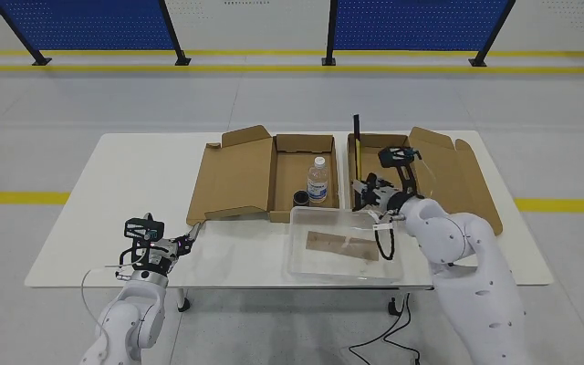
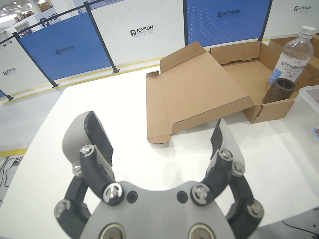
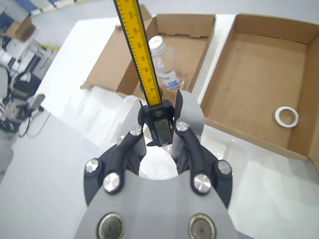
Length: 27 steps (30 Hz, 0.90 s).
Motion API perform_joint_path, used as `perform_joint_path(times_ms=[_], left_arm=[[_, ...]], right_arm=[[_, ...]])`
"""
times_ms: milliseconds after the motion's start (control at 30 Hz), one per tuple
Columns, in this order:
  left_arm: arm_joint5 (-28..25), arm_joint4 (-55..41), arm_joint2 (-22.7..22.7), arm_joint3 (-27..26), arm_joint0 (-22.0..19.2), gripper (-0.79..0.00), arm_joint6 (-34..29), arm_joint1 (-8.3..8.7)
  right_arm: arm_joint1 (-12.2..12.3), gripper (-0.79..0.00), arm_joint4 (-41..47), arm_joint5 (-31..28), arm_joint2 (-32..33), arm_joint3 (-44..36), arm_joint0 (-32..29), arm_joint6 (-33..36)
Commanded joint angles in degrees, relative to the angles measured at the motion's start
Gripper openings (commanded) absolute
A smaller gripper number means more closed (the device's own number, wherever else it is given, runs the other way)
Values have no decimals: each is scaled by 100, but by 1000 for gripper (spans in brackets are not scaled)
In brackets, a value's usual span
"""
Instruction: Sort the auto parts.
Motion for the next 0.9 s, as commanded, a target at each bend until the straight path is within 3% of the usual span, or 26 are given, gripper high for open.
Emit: perform_joint_path(times_ms=[0, 233, 533, 767, 867], left_arm=[[0, 0, 0, 0, 0, 0, 0, 0], [0, 0, 0, 0, 0, 0, 0, 0], [0, 0, 0, 0, 0, 0, 0, 0], [0, 0, 0, 0, 0, 0, 0, 0], [0, 0, 0, 0, 0, 0, 0, 0]], right_arm=[[-7, -785, -234, 471, 31, 217, 121, -147], [-112, -785, -479, 1699, -133, 1614, 777, -631], [-333, -785, -185, 2128, -625, 3662, 1656, -1229], [-502, -785, 125, 2158, -933, 4630, 2063, -1417], [-553, -576, 192, 2103, -1020, 4872, 2177, -1479]])
